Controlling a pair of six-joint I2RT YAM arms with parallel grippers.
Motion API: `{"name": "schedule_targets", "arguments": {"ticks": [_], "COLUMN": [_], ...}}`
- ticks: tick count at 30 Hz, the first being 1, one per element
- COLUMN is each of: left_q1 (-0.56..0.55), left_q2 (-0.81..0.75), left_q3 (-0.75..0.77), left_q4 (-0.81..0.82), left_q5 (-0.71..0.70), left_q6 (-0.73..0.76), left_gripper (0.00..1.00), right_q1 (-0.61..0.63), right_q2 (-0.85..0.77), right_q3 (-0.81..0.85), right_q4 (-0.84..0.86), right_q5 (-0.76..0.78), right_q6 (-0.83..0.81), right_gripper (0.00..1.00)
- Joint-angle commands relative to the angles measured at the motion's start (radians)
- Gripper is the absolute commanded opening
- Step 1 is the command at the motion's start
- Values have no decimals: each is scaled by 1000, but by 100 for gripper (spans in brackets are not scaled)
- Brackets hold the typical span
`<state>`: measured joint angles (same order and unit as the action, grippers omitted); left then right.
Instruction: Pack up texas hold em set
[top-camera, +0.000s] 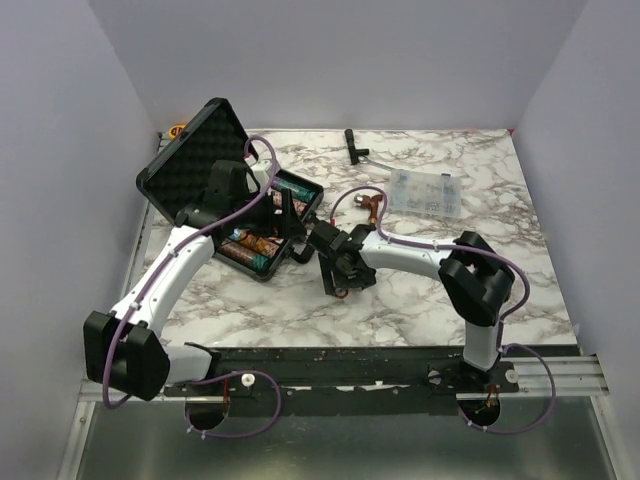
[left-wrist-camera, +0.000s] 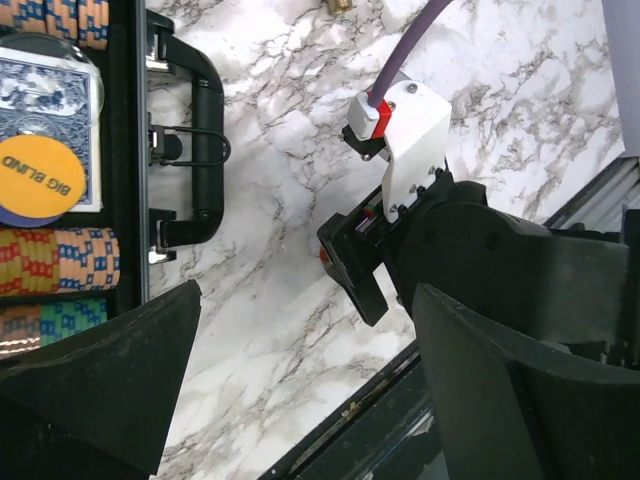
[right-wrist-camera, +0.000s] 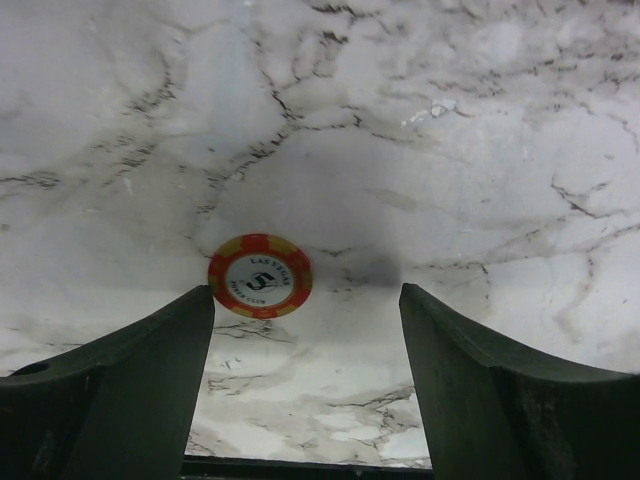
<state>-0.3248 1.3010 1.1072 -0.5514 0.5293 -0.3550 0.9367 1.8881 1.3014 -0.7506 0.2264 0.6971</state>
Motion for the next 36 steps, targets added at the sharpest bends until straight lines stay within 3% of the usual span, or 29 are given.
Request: {"name": "schedule_targets", "arguments": {"ticks": [1, 8, 28, 36], "left_q1": [3, 21, 56, 59], "left_q2": [-64, -111, -139, -125], "left_q3": [-8, -55, -77, -92], "left_q4": [-29, 29, 39, 45], "left_q5": [-90, 0, 14, 24], "left_q6": [73, 36, 27, 18], "left_gripper": [87, 87, 87, 87], "right_q1": [0, 1, 1, 1], "right_q2": [31, 102, 177, 147], "right_q3": [23, 77, 90, 48], "right_q4": [-79, -95, -97, -61], "right_q5": [-33, -65, 5, 29], "right_q6": [77, 97, 139, 146], "right_gripper": [76, 73, 53, 36]}}
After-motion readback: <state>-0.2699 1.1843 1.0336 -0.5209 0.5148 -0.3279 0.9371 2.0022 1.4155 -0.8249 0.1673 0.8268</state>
